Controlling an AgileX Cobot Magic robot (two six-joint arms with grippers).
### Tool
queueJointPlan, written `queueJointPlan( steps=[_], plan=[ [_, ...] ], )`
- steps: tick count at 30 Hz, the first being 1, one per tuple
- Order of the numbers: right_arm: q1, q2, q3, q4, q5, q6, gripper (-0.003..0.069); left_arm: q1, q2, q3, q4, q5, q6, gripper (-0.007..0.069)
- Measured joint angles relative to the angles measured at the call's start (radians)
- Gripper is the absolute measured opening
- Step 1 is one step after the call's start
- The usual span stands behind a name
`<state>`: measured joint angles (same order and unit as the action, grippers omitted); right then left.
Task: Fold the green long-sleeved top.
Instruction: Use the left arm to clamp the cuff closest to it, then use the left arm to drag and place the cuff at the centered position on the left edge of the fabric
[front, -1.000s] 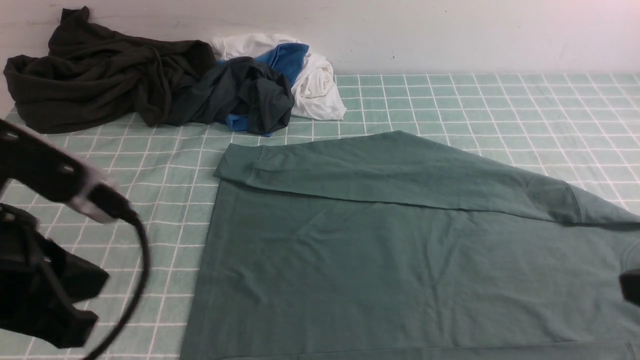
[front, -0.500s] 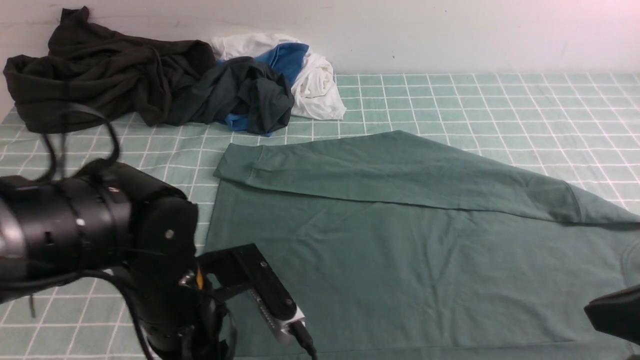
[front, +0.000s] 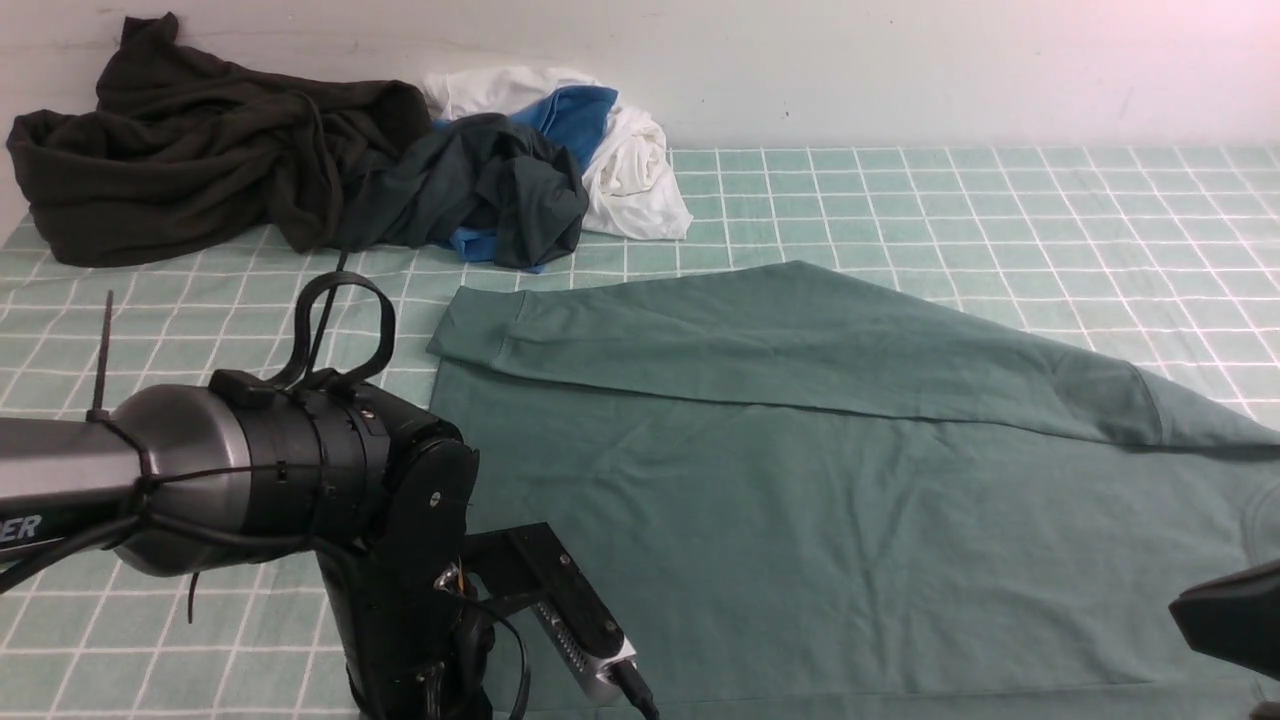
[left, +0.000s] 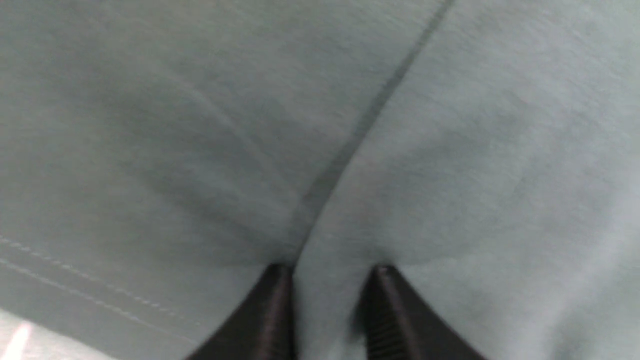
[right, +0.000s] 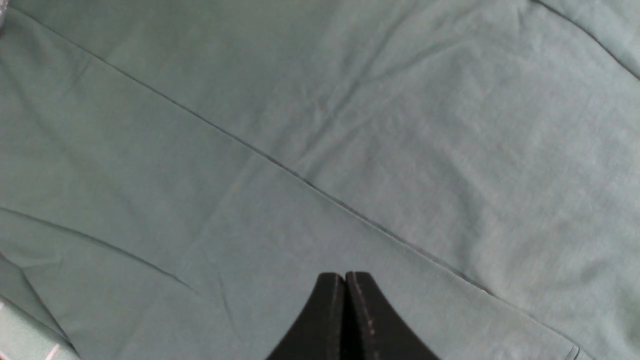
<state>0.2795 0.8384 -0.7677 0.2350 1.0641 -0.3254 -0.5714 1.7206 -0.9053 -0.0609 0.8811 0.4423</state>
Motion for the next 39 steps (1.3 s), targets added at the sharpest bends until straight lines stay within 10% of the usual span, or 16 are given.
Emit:
queueJointPlan(
  steps=[8,19,27,39],
  plan=[
    [0.000,0.004,0.007,-0.059,-0.003,0.056,-0.0014,0.000,-0.136,0.002,-0.006,0.024,0.000,-0.0001],
    [-0.043,0.220,0.134,-0.464,-0.062,0.625,0.0172,0.000,-0.195,-0.064,0.006,0.086,0.000,-0.0001],
    [-0.268,0.457,0.135,-0.484,-0.271,0.705,0.0393,0.000,-0.195,-0.064,0.009,0.088,0.000,-0.0001],
    [-0.332,0.713,0.123,-0.444,-0.383,0.707,0.0365,0.000,-0.195,-0.064,0.009,0.088,0.000,-0.0001]
  ],
)
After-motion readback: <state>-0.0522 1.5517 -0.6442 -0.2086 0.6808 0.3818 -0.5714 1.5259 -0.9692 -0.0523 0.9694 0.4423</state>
